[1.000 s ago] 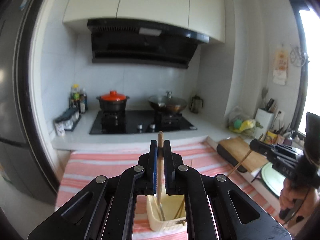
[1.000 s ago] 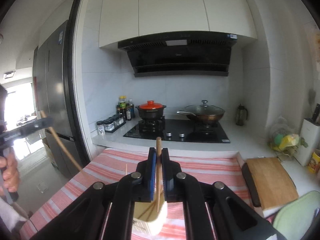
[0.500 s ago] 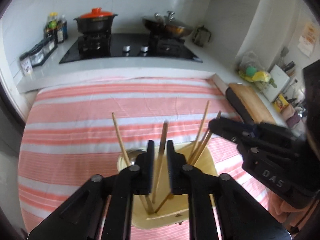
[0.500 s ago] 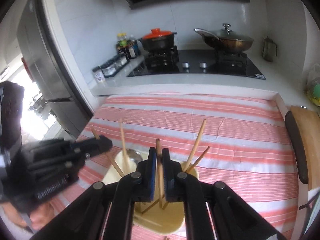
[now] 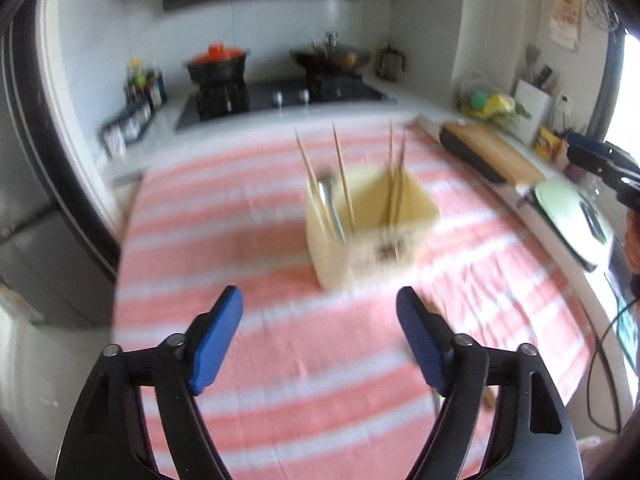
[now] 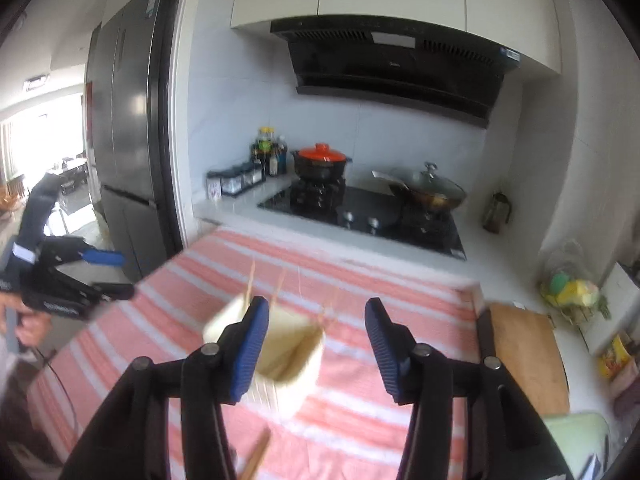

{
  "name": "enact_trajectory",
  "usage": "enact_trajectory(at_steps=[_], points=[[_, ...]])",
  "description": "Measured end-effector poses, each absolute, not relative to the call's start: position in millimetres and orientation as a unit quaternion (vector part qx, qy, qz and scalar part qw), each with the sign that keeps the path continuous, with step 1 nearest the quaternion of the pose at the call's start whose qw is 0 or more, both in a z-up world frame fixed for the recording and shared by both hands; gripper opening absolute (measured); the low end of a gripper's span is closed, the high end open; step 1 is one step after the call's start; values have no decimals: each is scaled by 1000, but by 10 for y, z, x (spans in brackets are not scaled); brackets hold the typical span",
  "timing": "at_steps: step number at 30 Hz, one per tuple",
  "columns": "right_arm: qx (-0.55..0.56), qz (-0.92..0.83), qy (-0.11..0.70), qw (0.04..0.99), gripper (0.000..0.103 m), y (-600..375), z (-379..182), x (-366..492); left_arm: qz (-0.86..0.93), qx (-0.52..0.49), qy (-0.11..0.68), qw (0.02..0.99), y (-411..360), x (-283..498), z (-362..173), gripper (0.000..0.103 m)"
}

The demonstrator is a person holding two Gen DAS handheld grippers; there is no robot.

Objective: Organize utensils
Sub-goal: 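Move both tools back toward the steel spoon and chopsticks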

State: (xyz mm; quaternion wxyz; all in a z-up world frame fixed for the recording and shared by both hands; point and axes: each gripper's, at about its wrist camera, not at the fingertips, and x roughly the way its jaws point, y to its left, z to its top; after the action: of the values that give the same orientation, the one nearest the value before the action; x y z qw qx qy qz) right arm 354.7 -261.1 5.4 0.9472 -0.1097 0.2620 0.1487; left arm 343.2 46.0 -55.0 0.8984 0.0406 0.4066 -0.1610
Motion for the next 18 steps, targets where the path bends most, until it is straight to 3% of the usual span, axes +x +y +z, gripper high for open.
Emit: enact_trajectory(at_steps=[4,9,18], points=[[-91,80,333,935,52,-2849,-1057,3046,-146,6,454,879,452,2950,-1513,84],[-45,10,385,922,52,-2972,-2110,2712,-103,-12,458,883,412,2797,-2084,84],[-10,-24,394,919,52,-3052,-2516,2657,-70,22,442,894,251,2932,-2335,85]])
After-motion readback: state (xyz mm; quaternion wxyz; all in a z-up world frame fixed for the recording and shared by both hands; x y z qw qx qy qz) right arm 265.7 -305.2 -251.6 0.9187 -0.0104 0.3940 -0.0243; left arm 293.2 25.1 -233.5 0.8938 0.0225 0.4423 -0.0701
